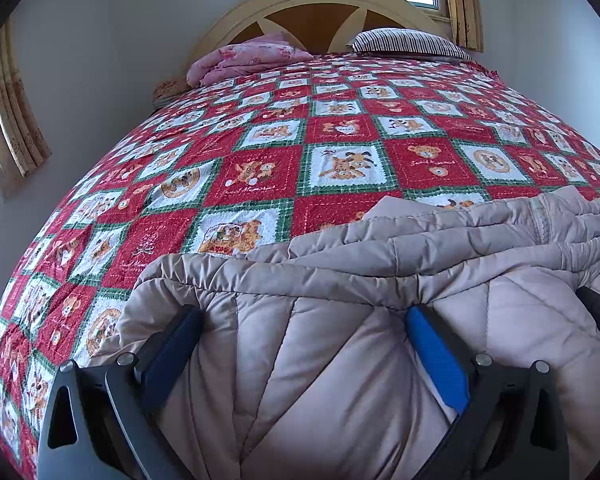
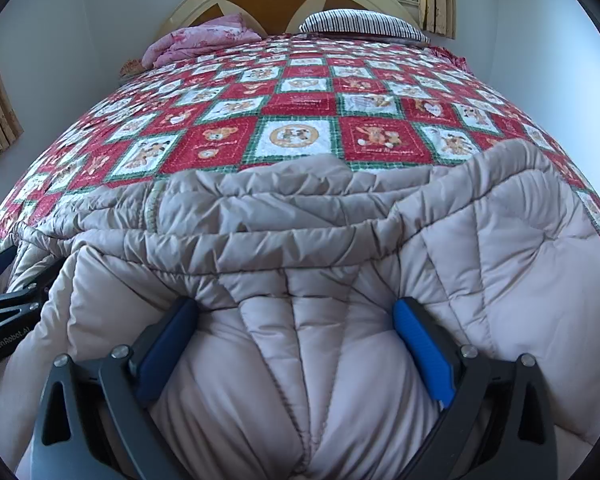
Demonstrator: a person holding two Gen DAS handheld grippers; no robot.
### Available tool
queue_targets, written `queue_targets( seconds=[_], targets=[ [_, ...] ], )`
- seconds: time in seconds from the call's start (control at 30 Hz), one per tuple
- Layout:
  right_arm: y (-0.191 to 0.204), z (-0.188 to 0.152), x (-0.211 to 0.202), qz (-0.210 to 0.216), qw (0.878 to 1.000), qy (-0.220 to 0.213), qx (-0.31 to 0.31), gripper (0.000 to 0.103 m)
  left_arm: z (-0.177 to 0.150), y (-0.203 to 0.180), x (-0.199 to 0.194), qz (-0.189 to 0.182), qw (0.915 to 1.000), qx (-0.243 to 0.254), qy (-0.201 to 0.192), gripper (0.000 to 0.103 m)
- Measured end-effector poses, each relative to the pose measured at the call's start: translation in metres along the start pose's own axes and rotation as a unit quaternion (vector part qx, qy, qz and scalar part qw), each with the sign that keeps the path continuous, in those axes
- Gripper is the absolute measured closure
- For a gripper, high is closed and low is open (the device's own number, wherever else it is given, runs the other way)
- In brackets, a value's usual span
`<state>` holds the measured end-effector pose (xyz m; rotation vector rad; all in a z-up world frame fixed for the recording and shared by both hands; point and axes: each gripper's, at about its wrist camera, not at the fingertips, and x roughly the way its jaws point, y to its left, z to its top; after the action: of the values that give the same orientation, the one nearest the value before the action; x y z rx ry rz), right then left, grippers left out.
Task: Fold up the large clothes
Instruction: 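Press the folded jacket flat with both tools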
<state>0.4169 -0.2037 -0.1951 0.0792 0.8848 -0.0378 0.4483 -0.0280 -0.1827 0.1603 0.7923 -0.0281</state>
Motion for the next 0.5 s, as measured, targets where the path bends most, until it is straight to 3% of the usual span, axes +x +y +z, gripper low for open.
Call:
queue_targets(
  seconds=[0.17, 0.27, 0.37, 0.5],
  targets=[
    [0.004, 0.007, -0.016, -0.004, 1.0, -0.001, -0.006, 0.005, -0.001, 0.0, 0.0, 0.002, 1.0, 0.002, 0.001, 0.001],
    [0.007, 0.007, -0.053, 0.005, 0.999, -0.051, 0.019, 0.005, -0.001, 0.001, 0.0, 0.002, 1.0, 0.001, 0.0, 0.001],
    [0.032, 0.003, -0.08, 0.033, 0.996, -0.083, 0.002, 0.005, -0.001, 0.001, 0.0, 0.002, 1.0, 0.001, 0.0, 0.001],
    [0.063, -0.008, -0.064, 0.046, 0.997, -0.052, -0.036, 0.007, -0.001, 0.001, 0.0, 0.002, 1.0, 0.001, 0.0, 0.001]
  ],
)
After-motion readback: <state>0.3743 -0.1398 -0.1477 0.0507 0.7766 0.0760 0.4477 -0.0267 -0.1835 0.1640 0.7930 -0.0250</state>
